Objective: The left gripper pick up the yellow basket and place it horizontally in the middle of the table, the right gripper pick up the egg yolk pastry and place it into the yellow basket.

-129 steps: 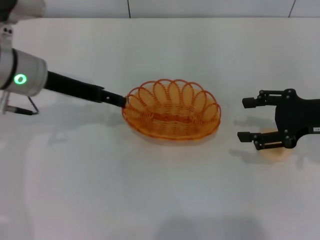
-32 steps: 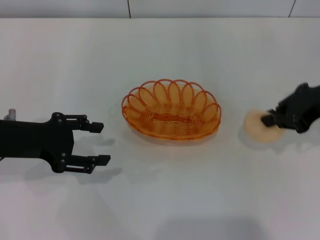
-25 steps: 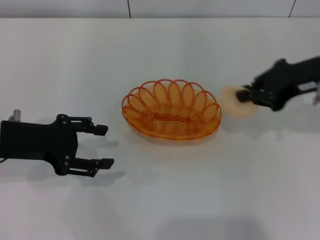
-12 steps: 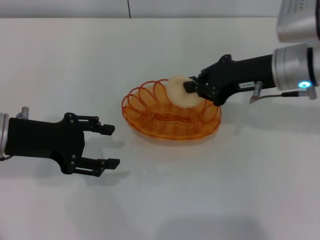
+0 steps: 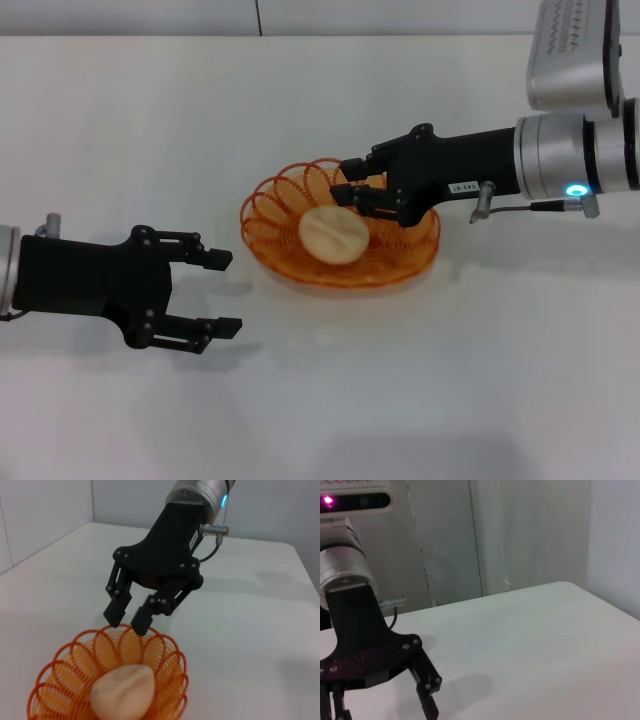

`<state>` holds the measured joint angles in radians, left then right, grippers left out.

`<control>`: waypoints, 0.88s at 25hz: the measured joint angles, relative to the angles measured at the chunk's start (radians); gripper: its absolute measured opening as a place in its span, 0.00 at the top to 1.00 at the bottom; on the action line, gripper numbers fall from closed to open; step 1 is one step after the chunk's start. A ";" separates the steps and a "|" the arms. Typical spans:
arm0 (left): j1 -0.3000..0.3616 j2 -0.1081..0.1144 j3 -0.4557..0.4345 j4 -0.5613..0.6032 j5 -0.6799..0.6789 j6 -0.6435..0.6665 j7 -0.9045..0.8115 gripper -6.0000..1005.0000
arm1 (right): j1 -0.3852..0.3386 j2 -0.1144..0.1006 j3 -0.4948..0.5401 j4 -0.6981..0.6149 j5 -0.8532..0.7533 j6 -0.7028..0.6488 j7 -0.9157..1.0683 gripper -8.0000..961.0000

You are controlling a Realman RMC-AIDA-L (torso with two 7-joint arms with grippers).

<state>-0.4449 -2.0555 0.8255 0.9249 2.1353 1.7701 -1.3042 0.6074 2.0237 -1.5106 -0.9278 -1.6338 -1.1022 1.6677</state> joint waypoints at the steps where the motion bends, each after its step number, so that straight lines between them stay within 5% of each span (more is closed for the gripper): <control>1: 0.000 0.000 0.000 0.000 0.000 0.000 0.000 0.24 | -0.001 0.000 -0.002 0.000 0.001 0.000 -0.002 0.76; 11: 0.000 0.000 -0.001 0.000 0.000 0.001 0.000 0.25 | -0.025 -0.008 0.015 0.002 0.013 -0.017 -0.034 0.48; 22: 0.000 0.011 -0.008 0.000 -0.005 0.000 -0.003 0.24 | -0.080 -0.023 0.275 0.127 0.003 -0.281 -0.236 0.15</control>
<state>-0.4448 -2.0440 0.8175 0.9250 2.1301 1.7701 -1.3068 0.5271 2.0009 -1.2357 -0.8005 -1.6304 -1.3831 1.4321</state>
